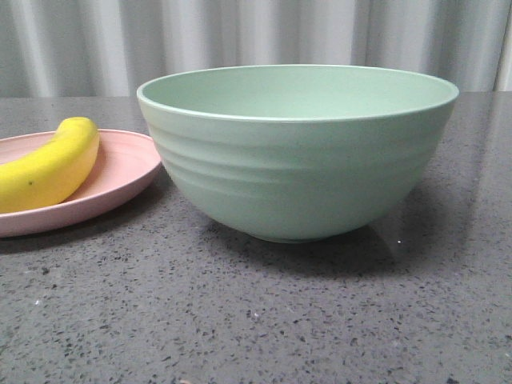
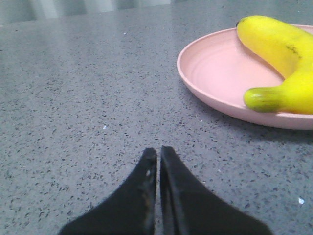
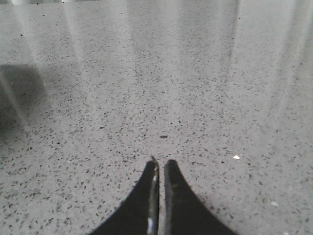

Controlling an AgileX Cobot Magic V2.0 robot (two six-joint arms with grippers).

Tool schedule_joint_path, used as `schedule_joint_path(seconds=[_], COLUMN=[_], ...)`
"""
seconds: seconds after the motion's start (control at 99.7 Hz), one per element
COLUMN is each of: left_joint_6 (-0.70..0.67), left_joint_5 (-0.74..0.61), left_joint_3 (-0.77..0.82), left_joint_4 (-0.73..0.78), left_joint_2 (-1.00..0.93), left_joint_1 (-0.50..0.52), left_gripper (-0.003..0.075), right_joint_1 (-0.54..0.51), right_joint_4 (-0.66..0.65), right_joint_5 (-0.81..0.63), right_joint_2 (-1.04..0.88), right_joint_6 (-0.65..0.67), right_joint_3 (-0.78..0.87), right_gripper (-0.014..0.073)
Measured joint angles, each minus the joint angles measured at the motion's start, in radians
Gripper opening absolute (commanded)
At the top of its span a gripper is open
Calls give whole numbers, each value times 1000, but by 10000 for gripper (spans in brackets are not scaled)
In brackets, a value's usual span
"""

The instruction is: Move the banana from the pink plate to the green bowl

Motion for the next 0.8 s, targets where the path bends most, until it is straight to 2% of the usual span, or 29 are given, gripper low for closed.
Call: schedule_joint_path(seconds=[0.291,0.562,0.803], left_joint_6=[0,0,0], left_joint_5=[-5,-96,-117], left_joint_3=[0,0,0], left_joint_4=[2,2,-3], left_joint_2=[0,0,0], left_joint_1=[0,0,0], left_gripper=[-20,-20,-20], right_joint_1=[0,0,0], right_joint_4=[0,0,0], right_joint_5=[0,0,-14], right_joint_2=[0,0,0], right_joint_6=[0,0,0], right_joint_3=[0,0,0], right_gripper=[-70,-70,-70])
